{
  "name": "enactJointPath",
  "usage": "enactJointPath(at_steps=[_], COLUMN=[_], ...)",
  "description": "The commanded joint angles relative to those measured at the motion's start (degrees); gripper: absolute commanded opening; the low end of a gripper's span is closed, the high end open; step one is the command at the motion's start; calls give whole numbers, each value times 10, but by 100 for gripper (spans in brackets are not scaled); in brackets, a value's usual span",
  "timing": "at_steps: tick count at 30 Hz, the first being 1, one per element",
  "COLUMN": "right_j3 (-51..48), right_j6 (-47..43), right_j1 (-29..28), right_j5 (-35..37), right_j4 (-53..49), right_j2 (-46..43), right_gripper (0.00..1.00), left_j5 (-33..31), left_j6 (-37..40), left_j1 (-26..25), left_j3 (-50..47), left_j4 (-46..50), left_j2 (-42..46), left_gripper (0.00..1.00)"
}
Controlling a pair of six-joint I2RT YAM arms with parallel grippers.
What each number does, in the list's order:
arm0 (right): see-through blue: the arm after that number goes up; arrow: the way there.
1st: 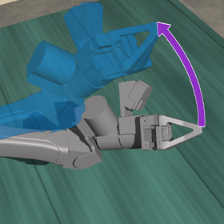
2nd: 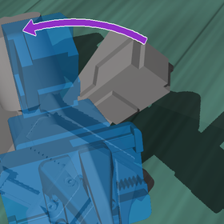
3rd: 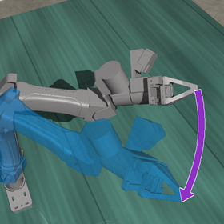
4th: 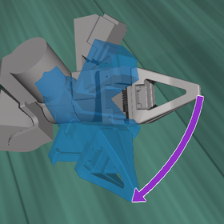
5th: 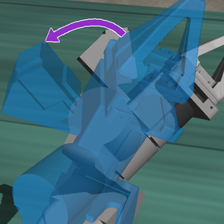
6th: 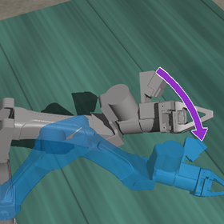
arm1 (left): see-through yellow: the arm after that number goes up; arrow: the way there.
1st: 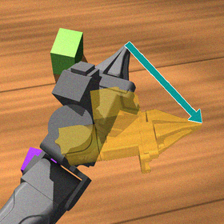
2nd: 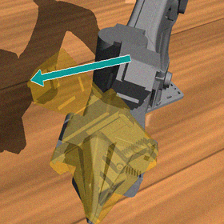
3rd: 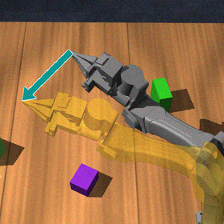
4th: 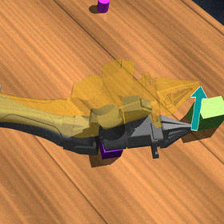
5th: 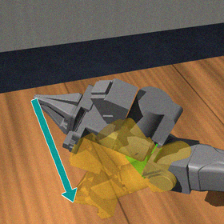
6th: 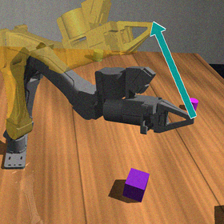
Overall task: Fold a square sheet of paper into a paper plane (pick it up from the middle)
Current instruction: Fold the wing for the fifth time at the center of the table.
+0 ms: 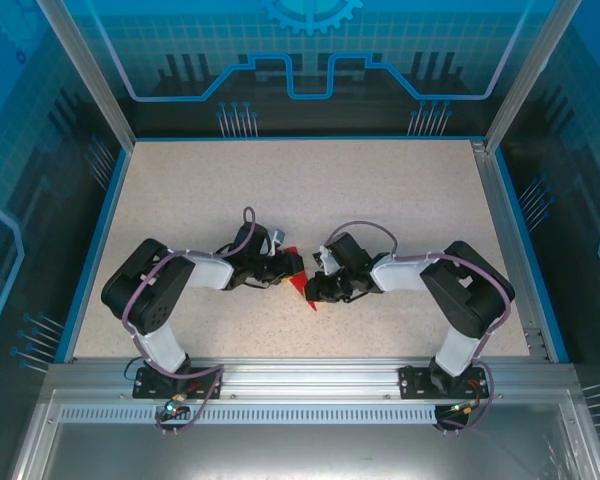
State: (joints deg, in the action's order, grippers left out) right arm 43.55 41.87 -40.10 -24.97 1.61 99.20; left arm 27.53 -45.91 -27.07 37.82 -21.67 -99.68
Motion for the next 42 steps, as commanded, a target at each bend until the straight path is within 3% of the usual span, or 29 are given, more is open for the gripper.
enactJointPath(at_steps=[1,9,19,25,32,37,42], right_j3=[-1,-25,-14,-19,-42,-44,-38], right_j6=[-21,-1,-13,-9,-16,-22,-26], right_j1=[-9,-6,0,9,8,3,-4], right_j5=[7,13,10,-13,-5,12,36], right_j4=[-57,-32,-61,-45,-53,-81,-107], right_j2=[-5,14,-32,-38,-8,20,-11], right_gripper=[20,6,16,16,8,8,12], left_j5=[-23,-23,-21,-22,-23,-22,-24], left_j6=[25,25,26,28,29,29,32], left_j1=[-3,-3,-3,-3,-4,-3,-3], left_j3=[4,2,4,4,4,4,4], left_j4=[35,38,42,44,45,48,52], left_j2=[-15,-10,-9,-9,-9,-8,-5], left_gripper=[44,43,43,43,43,43,43])
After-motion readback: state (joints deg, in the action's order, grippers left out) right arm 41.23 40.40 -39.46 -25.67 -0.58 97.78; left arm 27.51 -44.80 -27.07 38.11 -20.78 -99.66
